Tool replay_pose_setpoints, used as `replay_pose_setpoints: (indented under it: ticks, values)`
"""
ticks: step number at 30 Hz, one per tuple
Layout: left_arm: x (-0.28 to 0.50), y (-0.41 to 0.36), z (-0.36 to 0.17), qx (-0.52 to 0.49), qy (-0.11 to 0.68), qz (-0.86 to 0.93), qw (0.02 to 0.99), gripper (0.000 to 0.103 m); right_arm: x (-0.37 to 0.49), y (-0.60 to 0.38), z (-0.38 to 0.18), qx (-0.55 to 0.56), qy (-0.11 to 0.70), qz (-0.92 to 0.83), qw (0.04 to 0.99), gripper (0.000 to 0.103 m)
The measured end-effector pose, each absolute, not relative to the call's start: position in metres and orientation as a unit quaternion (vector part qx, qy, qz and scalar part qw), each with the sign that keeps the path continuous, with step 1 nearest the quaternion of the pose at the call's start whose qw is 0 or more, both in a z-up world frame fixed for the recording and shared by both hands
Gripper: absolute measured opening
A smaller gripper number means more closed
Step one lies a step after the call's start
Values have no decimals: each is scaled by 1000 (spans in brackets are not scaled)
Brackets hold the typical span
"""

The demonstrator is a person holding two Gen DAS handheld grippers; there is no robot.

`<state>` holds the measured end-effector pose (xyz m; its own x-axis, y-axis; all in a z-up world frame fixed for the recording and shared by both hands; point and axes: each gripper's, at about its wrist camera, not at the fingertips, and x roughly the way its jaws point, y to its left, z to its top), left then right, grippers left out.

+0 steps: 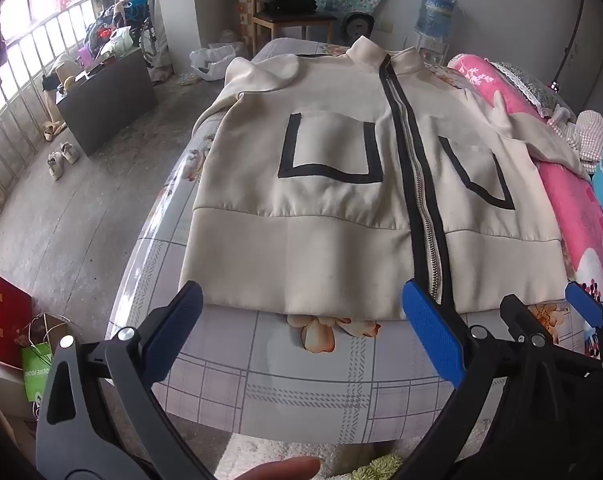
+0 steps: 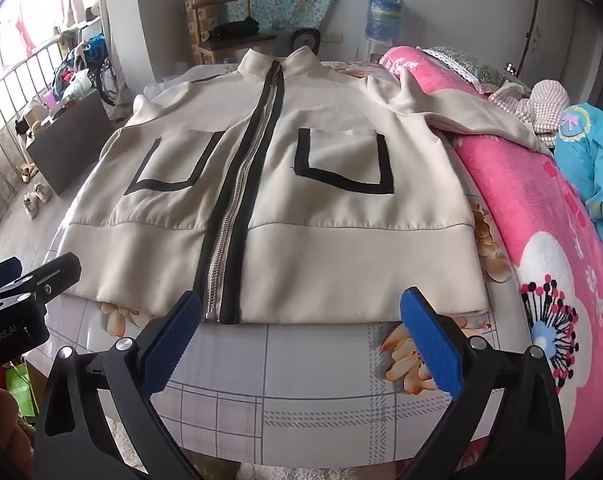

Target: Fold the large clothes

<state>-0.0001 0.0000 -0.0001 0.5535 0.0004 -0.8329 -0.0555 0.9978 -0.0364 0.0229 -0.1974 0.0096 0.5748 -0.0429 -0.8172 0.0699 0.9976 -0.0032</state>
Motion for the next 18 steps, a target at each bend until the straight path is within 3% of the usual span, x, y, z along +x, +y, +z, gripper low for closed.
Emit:
replay_pose_setpoints:
  ticks: [18]
  values:
    - [-1,-2,0,-28,473,14,881,96,23,-199,10,10,460,-33,887,97]
